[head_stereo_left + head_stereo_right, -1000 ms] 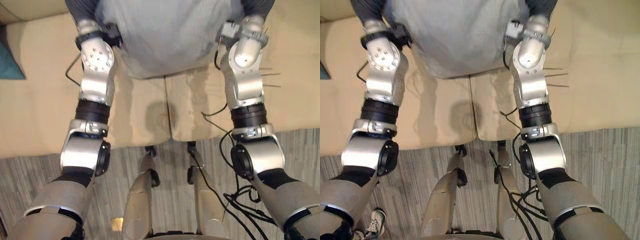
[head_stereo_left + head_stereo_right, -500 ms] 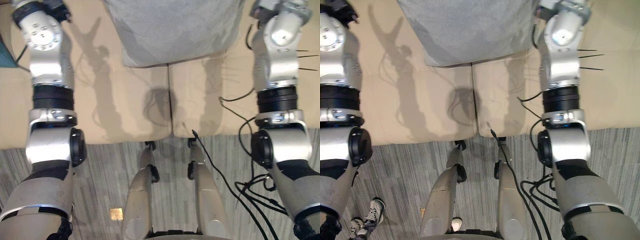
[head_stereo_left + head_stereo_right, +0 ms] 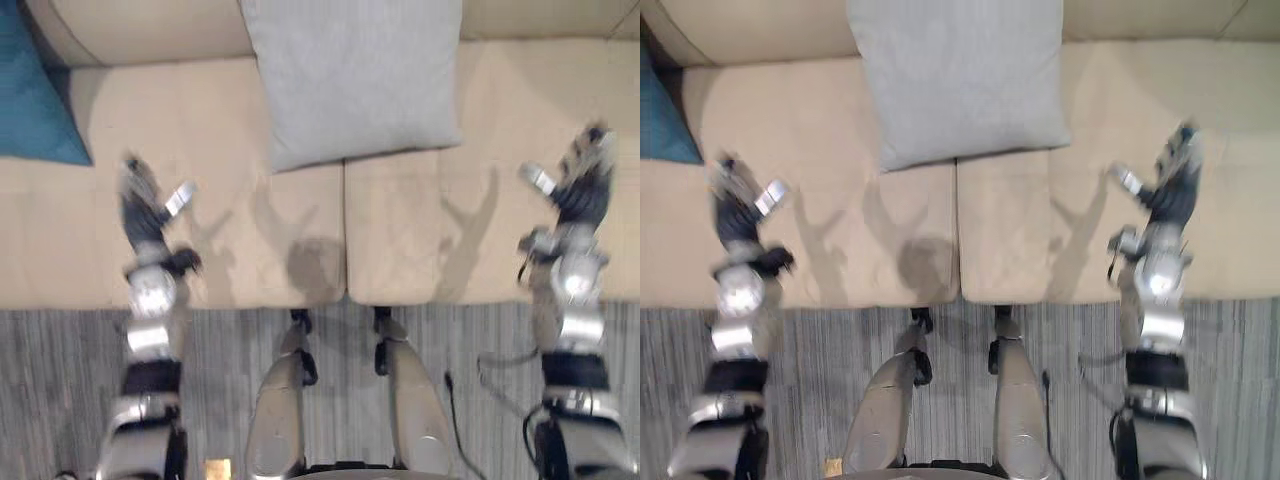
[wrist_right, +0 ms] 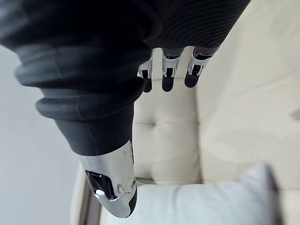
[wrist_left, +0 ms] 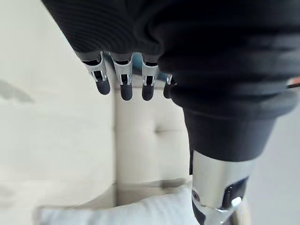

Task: Pick up cushions and gather them together orderly.

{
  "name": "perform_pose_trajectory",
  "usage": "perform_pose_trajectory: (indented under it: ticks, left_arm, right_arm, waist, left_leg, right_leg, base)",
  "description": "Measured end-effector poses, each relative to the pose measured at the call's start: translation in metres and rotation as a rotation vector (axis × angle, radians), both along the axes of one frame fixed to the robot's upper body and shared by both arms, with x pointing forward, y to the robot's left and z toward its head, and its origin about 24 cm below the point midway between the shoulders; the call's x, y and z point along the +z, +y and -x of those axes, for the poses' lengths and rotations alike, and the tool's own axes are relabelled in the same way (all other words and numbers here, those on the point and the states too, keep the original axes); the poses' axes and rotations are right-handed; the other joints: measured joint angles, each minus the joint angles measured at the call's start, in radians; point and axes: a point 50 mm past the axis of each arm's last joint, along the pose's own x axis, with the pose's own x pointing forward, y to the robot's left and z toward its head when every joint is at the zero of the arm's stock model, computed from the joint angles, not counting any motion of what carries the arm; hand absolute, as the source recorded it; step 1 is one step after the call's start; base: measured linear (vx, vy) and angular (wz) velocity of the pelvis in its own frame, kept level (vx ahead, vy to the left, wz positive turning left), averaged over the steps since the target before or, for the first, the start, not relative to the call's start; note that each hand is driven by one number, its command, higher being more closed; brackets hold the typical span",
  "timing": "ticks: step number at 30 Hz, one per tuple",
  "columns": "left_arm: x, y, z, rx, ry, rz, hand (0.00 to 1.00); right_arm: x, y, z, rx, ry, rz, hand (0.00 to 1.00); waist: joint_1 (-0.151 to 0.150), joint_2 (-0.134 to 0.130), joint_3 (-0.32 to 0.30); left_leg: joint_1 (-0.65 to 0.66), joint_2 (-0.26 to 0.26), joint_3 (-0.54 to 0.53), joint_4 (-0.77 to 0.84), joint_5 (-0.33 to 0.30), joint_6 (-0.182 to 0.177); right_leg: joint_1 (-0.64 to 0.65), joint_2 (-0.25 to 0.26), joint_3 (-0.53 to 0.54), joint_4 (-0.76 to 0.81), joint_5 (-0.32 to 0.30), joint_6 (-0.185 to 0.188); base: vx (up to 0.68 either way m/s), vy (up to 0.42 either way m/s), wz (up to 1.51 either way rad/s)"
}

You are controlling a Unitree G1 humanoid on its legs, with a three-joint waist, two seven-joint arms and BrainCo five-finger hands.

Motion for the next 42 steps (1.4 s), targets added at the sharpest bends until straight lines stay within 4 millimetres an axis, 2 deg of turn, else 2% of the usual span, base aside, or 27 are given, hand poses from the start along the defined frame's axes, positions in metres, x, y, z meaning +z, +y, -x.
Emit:
perform_pose_trajectory:
  ticks: [1,3,4,6,7,8,12,14,17,21,24,25,26,27,28,29,31,32,33,35,36,37,38,39,40,41,42]
  left_arm:
    - [-0.03,-0.006,0.019,-0.02,0.111,0.013,0.0]
    - [-0.079,-0.013,0.056,-0.054,0.32,0.001,0.0]
    - [-0.088,-0.012,0.064,-0.057,0.366,0.0,0.0]
    - [-0.131,-0.008,0.102,-0.072,0.608,-0.033,0.0]
    - [-0.139,-0.008,0.109,-0.079,0.654,-0.038,0.0]
    - [-0.154,-0.007,0.124,-0.095,0.751,-0.049,0.0]
    - [-0.181,-0.008,0.16,-0.109,0.941,-0.029,0.0]
    - [-0.188,-0.008,0.173,-0.124,0.998,-0.044,0.0]
    - [-0.19,-0.008,0.176,-0.139,1.016,-0.051,0.0]
    - [-0.186,-0.007,0.168,-0.141,0.992,-0.066,0.0]
    - [-0.18,-0.007,0.154,-0.154,0.947,-0.086,0.0]
    - [-0.173,-0.009,0.142,-0.155,0.897,-0.095,0.0]
    - [-0.167,-0.01,0.134,-0.145,0.857,-0.101,0.0]
    - [-0.165,-0.011,0.13,-0.146,0.843,-0.106,0.0]
    - [-0.163,-0.012,0.128,-0.15,0.833,-0.107,0.0]
    - [-0.162,-0.012,0.129,-0.149,0.827,-0.102,0.0]
    - [-0.164,-0.013,0.134,-0.138,0.836,-0.097,0.0]
    - [-0.165,-0.014,0.136,-0.129,0.843,-0.09,0.0]
    - [-0.166,-0.016,0.137,-0.122,0.846,-0.078,0.0]
    - [-0.172,-0.033,0.141,-0.129,0.851,-0.017,0.0]
    - [-0.174,-0.036,0.142,-0.134,0.856,-0.004,0.0]
    - [-0.177,-0.041,0.143,-0.147,0.868,0.014,0.0]
    - [-0.177,-0.045,0.142,-0.156,0.87,0.022,0.0]
    - [-0.178,-0.052,0.14,-0.183,0.869,0.02,0.0]
    - [-0.176,-0.052,0.137,-0.186,0.856,0.017,0.0]
    - [-0.174,-0.051,0.133,-0.188,0.844,0.012,0.0]
    - [-0.175,-0.053,0.135,-0.195,0.851,0.014,0.0]
  right_arm:
    - [-0.03,0.001,0.015,0.003,0.109,0.004,0.0]
    - [-0.085,0.006,0.047,0.015,0.33,0.009,0.0]
    - [-0.096,0.008,0.054,0.019,0.381,0.008,0.0]
    - [-0.149,0.011,0.089,0.039,0.633,0.015,0.0]
    - [-0.158,0.011,0.096,0.042,0.682,0.014,0.0]
    - [-0.175,0.011,0.11,0.056,0.785,0.033,0.0]
    - [-0.207,0.01,0.139,0.076,0.989,0.045,0.0]
    - [-0.213,0.01,0.149,0.085,1.043,0.061,0.0]
    - [-0.219,0.01,0.157,0.104,1.093,0.072,0.0]
    - [-0.225,0.011,0.159,0.108,1.135,0.057,0.0]
    - [-0.223,0.014,0.148,0.119,1.12,0.067,0.0]
    - [-0.223,0.016,0.147,0.124,1.118,0.07,0.0]
    - [-0.222,0.018,0.143,0.127,1.108,0.071,0.0]
    - [-0.223,0.021,0.144,0.128,1.111,0.068,0.0]
    - [-0.228,0.025,0.154,0.125,1.133,0.048,0.0]
    - [-0.231,0.029,0.158,0.133,1.146,0.038,0.0]
    - [-0.232,0.035,0.157,0.156,1.143,0.045,0.0]
    - [-0.232,0.036,0.156,0.161,1.144,0.046,0.0]
    - [-0.231,0.035,0.154,0.158,1.14,0.05,0.0]
    - [-0.225,0.03,0.144,0.133,1.103,0.071,0.0]
    - [-0.223,0.03,0.139,0.132,1.091,0.076,0.0]
    - [-0.22,0.028,0.134,0.126,1.08,0.084,0.0]
    - [-0.219,0.026,0.132,0.116,1.076,0.09,0.0]
    - [-0.22,0.023,0.135,0.093,1.084,0.084,0.0]
    - [-0.221,0.025,0.139,0.077,1.083,0.051,0.0]
    - [-0.222,0.027,0.14,0.072,1.08,0.036,0.0]
    - [-0.222,0.028,0.143,0.069,1.079,0.034,0.0]
  waist:
    - [-0.001,0.0,-0.027]
    - [-0.002,-0.002,-0.066]
    - [-0.002,-0.003,-0.08]
    - [-0.004,-0.006,-0.146]
    - [-0.004,-0.007,-0.157]
    - [-0.006,-0.009,-0.175]
    - [-0.013,-0.02,-0.213]
    - [-0.02,-0.026,-0.223]
    - [-0.023,-0.031,-0.234]
    - [-0.02,-0.043,-0.227]
    - [-0.016,-0.057,-0.215]
    - [-0.009,-0.054,-0.21]
    - [-0.001,-0.036,-0.188]
    - [0.0,-0.034,-0.184]
    - [0.0,-0.039,-0.185]
    - [0.008,-0.04,-0.185]
    - [0.027,-0.064,-0.192]
    - [0.034,-0.089,-0.196]
    - [0.036,-0.09,-0.197]
    - [0.064,-0.055,-0.215]
    - [0.064,-0.052,-0.213]
    - [0.062,-0.036,-0.208]
    - [0.056,-0.016,-0.205]
    - [0.049,0.001,-0.201]
    - [0.046,-0.026,-0.189]
    - [0.048,-0.048,-0.18]
    - [0.047,-0.064,-0.179]
  left_leg:
    - [0.021,0.0,-0.002,0.002,-0.01,-0.001]
    - [0.087,0.002,-0.005,0.001,-0.026,-0.005]
    - [0.097,0.002,-0.005,0.001,-0.026,-0.006]
    - [0.166,0.001,-0.003,-0.017,-0.041,-0.007]
    - [0.183,0.0,-0.003,-0.025,-0.041,-0.007]
    - [0.217,-0.003,0.0,-0.039,-0.042,-0.007]
    - [0.299,-0.006,0.012,-0.079,-0.042,-0.008]
    - [0.331,-0.009,0.015,-0.088,-0.046,-0.009]
    - [0.357,-0.018,0.025,-0.088,-0.047,-0.007]
    - [0.354,-0.021,0.064,-0.045,-0.07,0.0]
    - [0.254,-0.011,0.084,0.089,-0.117,0.025]
    - [0.197,0.02,0.093,0.159,-0.14,0.051]
    - [0.179,0.047,0.093,0.186,-0.15,0.063]
    - [0.175,0.053,0.082,0.198,-0.153,0.068]
    - [0.176,0.053,0.062,0.216,-0.154,0.07]
    - [0.176,0.051,0.053,0.228,-0.154,0.07]
    - [0.165,0.052,0.046,0.25,-0.142,0.059]
    - [0.152,0.047,0.042,0.253,-0.12,0.048]
    - [0.141,0.048,0.034,0.247,-0.099,0.038]
    - [0.098,0.081,0.037,0.162,0.005,0.017]
    - [0.084,0.088,0.036,0.138,0.035,0.006]
    - [0.068,0.098,0.026,0.092,0.081,-0.006]
    - [0.064,0.109,0.012,0.066,0.104,-0.015]
    - [0.065,0.119,-0.006,0.029,0.046,-0.066]
    - [0.05,0.109,-0.001,0.098,-0.032,-0.069]
    - [0.04,0.099,0.0,0.188,-0.041,-0.058]
    - [0.03,0.082,-0.015,0.405,-0.075,-0.026]
  right_leg:
    - [0.024,0.0,-0.002,-0.006,-0.007,0.002]
    - [0.103,0.002,-0.009,-0.033,-0.017,0.01]
    - [0.117,0.002,-0.013,-0.041,-0.018,0.01]
    - [0.195,0.003,-0.02,-0.084,-0.019,0.014]
    - [0.213,0.003,-0.02,-0.094,-0.018,0.014]
    - [0.249,0.003,-0.02,-0.111,-0.016,0.017]
    - [0.322,0.002,-0.011,-0.152,-0.009,0.029]
    - [0.353,0.0,-0.001,-0.164,-0.006,0.033]
    - [0.374,-0.003,0.011,-0.165,-0.004,0.036]
    - [0.364,-0.004,0.055,-0.158,0.025,0.037]
    - [0.31,-0.014,0.083,-0.15,0.059,0.06]
    - [0.271,-0.009,0.09,-0.132,0.081,0.077]
    - [0.226,-0.003,0.062,0.035,-0.001,0.051]
    - [0.191,-0.007,0.038,0.209,-0.075,0.02]
    - [0.182,-0.025,0.023,0.442,-0.155,0.022]
    - [0.194,-0.045,0.028,0.6,-0.187,0.034]
    - [0.254,-0.071,0.045,0.718,-0.212,0.068]
    - [0.309,-0.083,0.05,0.664,-0.219,0.086]
    - [0.334,-0.076,0.045,0.605,-0.27,0.102]
    - [0.362,-0.018,0.004,0.392,-0.369,0.063]
    - [0.367,-0.006,0.001,0.337,-0.397,0.038]
    - [0.375,0.017,-0.009,0.28,-0.418,0.004]
    - [0.375,0.034,-0.023,0.259,-0.418,0.002]
    - [0.369,0.04,-0.054,0.235,-0.394,-0.031]
    - [0.373,0.009,-0.085,0.222,-0.376,-0.043]
    - [0.375,-0.015,-0.093,0.222,-0.371,-0.045]
    - [0.385,-0.041,-0.094,0.205,-0.356,-0.036]
  base:
    - [0.08,-0.031,0.03]
    - [0.11,-0.042,0.01]
    - [0.12,-0.044,0.02]
    - [0.1,-0.018,-0.01]
    - [0.09,0.004,-0.04]
    - [0.07,0.009,-0.02]
    - [0.07,0.016,-0.08]
    - [0.06,0.025,-0.13]
    - [0.03,0.025,-0.12]
    - [-0.01,0.017,-0.26]
    - [-0.08,0.021,-0.28]
    - [-0.14,0.029,-0.19]
    - [-0.18,0.03,-0.11]
    - [-0.17,-0.038,0.21]
    - [-0.16,-0.076,0.33]
    - [-0.13,-0.114,0.31]
    - [-0.18,-0.182,0.14]
    - [-0.21,-0.207,0.12]
    - [-0.22,-0.183,0.06]
    - [-0.27,-0.211,-0.26]
    - [-0.28,-0.231,-0.24]
    - [-0.24,-0.185,0.0]
    - [-0.31,-0.126,0.2]
    - [-0.31,-0.076,0.34]
    - [-0.29,-0.041,0.32]
    - [-0.23,-0.039,0.23]
    - [-0.2,-0.044,0.05]
